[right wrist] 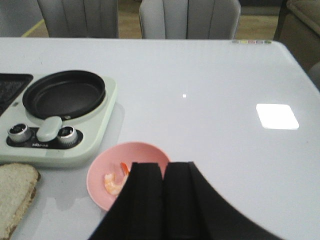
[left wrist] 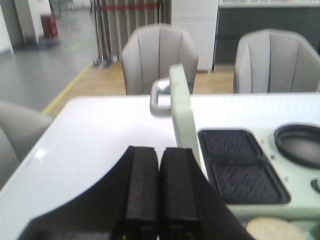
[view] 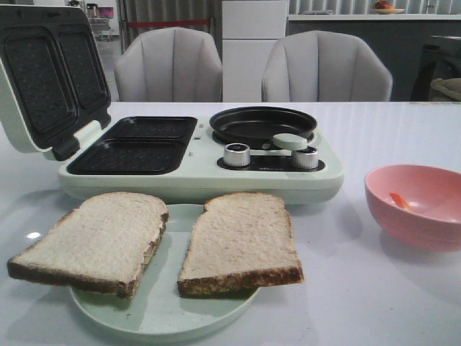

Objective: Make breakfast with bread and shrimp

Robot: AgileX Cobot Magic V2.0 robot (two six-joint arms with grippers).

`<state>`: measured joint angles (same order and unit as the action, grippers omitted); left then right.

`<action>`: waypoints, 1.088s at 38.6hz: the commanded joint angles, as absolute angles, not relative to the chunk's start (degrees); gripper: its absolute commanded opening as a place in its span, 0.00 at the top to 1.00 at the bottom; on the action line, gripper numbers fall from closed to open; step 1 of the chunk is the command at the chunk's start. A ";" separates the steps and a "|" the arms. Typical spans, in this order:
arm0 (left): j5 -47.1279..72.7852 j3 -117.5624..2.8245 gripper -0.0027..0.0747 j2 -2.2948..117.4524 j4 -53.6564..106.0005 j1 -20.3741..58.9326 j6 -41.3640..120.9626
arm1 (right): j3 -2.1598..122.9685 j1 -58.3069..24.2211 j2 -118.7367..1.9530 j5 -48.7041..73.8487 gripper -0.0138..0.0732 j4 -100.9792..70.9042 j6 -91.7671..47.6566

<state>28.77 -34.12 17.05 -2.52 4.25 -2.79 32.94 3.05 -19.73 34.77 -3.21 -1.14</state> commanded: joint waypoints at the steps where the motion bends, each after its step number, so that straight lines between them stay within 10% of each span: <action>1: 24.98 -34.08 0.84 19.23 -1.99 4.64 -3.10 | 33.05 2.96 -22.17 30.57 0.79 -3.00 -1.51; 19: 28.13 -27.73 0.82 20.49 0.00 4.64 -3.10 | 27.74 2.96 -23.20 33.26 0.74 -3.00 -1.51; 30: 28.27 -27.73 0.24 24.37 -1.42 4.64 -3.10 | 27.74 2.96 -23.20 33.46 0.22 -2.94 -1.51; 42: 27.53 -29.64 0.21 32.16 -1.02 11.27 4.68 | 27.74 2.96 -23.20 33.46 0.21 -2.94 -1.51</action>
<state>32.50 -27.28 29.96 -1.17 8.10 1.80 26.32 3.05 -22.19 37.70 -3.21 -1.14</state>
